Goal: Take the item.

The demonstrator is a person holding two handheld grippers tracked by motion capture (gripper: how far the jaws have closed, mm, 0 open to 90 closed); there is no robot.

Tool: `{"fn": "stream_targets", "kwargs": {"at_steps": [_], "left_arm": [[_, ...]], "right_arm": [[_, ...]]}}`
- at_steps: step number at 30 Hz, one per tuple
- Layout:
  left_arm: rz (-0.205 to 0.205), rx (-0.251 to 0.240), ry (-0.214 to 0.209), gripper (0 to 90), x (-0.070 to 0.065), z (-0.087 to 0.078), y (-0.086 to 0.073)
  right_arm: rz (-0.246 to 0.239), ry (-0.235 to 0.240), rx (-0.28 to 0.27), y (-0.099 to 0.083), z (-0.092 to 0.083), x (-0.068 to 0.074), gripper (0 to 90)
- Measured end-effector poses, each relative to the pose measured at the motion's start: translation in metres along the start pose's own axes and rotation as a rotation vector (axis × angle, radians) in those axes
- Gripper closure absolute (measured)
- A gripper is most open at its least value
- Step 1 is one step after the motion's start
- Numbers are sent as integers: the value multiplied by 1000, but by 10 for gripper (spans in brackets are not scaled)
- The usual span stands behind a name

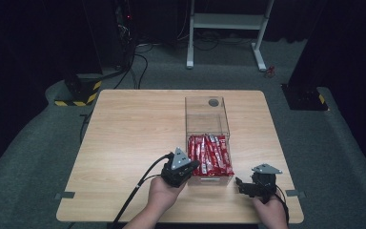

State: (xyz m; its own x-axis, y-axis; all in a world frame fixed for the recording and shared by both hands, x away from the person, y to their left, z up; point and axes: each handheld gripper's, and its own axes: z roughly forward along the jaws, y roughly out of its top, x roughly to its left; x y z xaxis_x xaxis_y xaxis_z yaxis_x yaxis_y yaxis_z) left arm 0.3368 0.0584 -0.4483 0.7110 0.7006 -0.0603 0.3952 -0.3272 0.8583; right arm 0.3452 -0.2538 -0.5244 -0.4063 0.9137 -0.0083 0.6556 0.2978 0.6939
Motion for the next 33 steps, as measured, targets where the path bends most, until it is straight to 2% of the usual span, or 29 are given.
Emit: {"fn": "stream_targets", "kwargs": {"at_steps": [11, 28, 33], "left_arm": [[-28, -24, -26, 900, -1, -8, -1], [-48, -92, -50, 900, 8, -23, -4], [-42, -108, -63, 900, 11, -27, -4]], "right_arm": [[0, 0, 0, 0, 0, 0, 79], [2, 0, -1, 0, 0, 0, 79], [1, 0, -1, 0, 0, 0, 79]]}}
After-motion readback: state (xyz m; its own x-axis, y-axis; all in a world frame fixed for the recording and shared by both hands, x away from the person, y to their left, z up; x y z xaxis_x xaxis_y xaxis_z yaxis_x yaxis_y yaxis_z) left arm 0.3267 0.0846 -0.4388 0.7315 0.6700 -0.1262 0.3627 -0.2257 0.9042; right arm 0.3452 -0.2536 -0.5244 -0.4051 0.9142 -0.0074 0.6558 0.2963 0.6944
